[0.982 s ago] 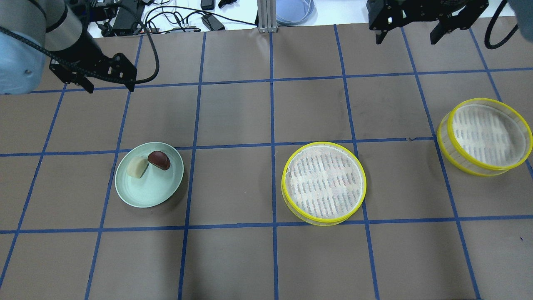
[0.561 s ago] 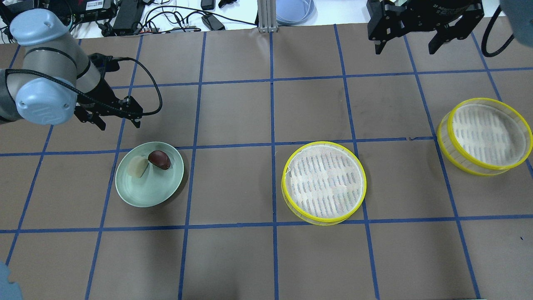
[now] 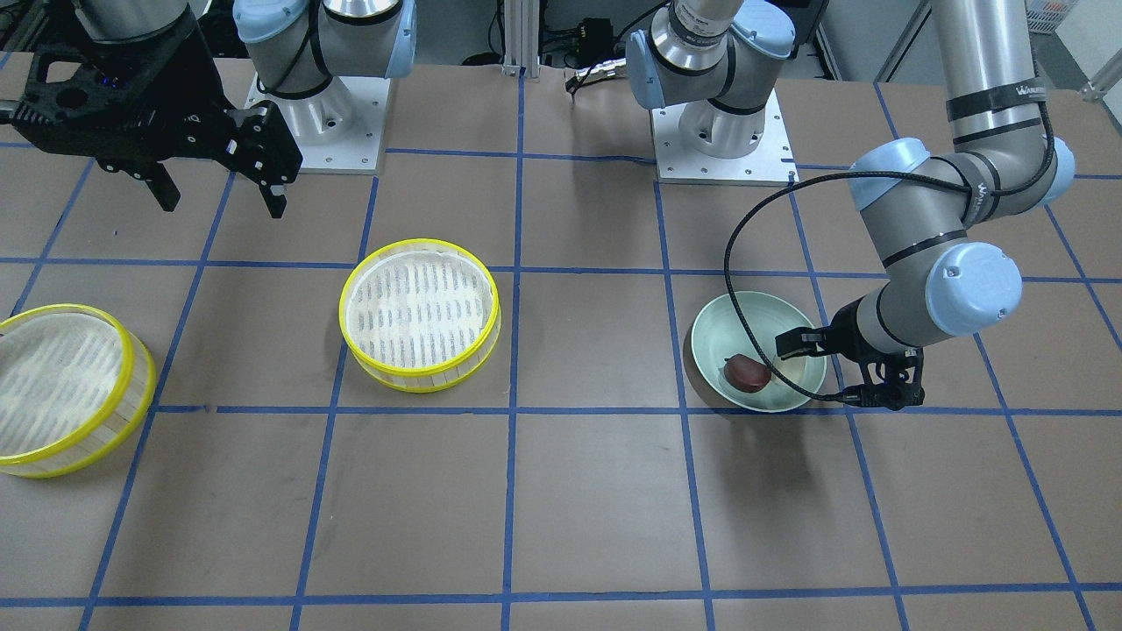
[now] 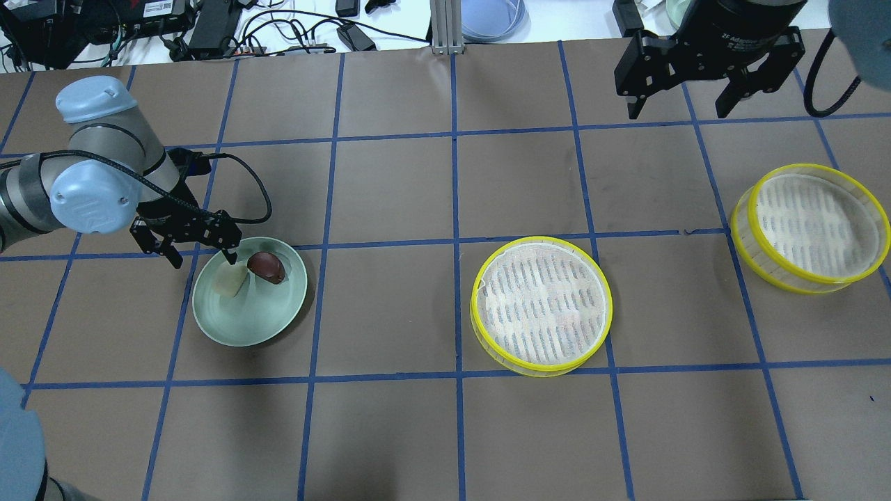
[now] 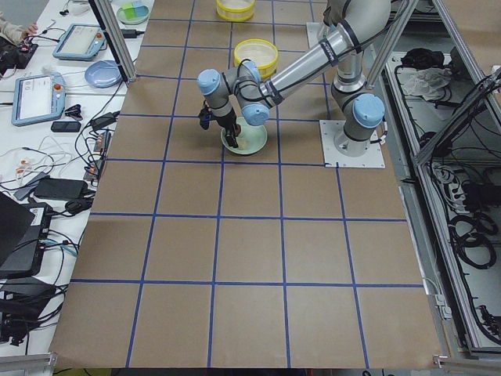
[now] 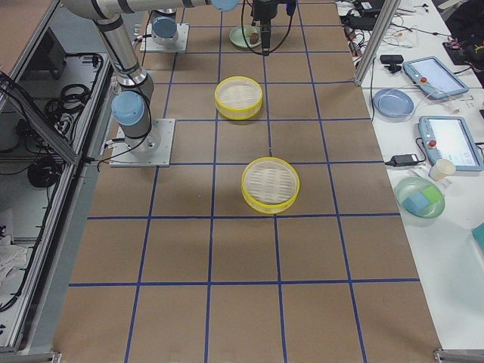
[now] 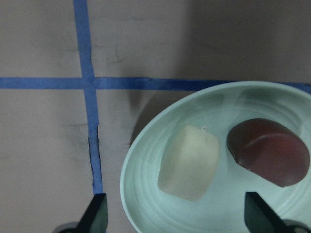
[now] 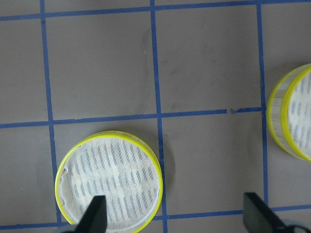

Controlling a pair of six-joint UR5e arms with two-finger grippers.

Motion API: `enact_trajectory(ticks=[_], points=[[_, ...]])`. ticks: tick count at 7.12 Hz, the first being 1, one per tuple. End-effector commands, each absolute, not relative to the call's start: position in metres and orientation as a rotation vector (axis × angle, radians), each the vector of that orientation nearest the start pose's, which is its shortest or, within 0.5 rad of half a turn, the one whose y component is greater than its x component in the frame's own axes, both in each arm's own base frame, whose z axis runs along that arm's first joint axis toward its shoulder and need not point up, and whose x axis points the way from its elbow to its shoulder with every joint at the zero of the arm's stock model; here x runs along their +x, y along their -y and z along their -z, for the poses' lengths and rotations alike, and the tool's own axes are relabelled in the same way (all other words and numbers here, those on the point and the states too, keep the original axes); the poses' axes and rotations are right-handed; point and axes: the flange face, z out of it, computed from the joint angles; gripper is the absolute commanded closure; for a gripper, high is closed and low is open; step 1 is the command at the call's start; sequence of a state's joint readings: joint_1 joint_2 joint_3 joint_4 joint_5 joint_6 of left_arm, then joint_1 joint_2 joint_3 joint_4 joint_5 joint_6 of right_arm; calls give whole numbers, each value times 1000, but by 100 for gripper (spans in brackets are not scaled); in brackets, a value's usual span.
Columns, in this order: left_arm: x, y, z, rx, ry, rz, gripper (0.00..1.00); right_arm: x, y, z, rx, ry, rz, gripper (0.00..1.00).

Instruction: Stack buns with steamer

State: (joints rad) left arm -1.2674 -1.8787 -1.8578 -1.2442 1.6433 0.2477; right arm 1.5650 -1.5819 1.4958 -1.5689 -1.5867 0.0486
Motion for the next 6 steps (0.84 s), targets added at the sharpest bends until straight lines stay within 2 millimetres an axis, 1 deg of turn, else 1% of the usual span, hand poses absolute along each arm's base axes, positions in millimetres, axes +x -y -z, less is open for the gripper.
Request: enact_trajectory(ticks=[1, 2, 3, 4, 5, 6], points=[[35, 535, -214, -72, -3121, -491, 0, 127, 493, -515, 62, -3162, 81, 0], [35, 536, -208, -73, -3126, -506, 5, 124, 496, -511, 45, -3165, 73, 1], [34, 537, -202, -74, -3140, -519, 13, 101, 504, -496, 59, -3165, 45, 1], [35, 536, -200, -67, -3135, -528, 13, 51, 519, -479, 112, -3163, 40, 1], [34, 536, -199, -66, -3138, -532, 14, -5, 527, -454, 39, -3160, -20, 2], [33, 537, -196, -67, -3143, -538, 21, -74, 529, -430, 14, -3136, -87, 3]])
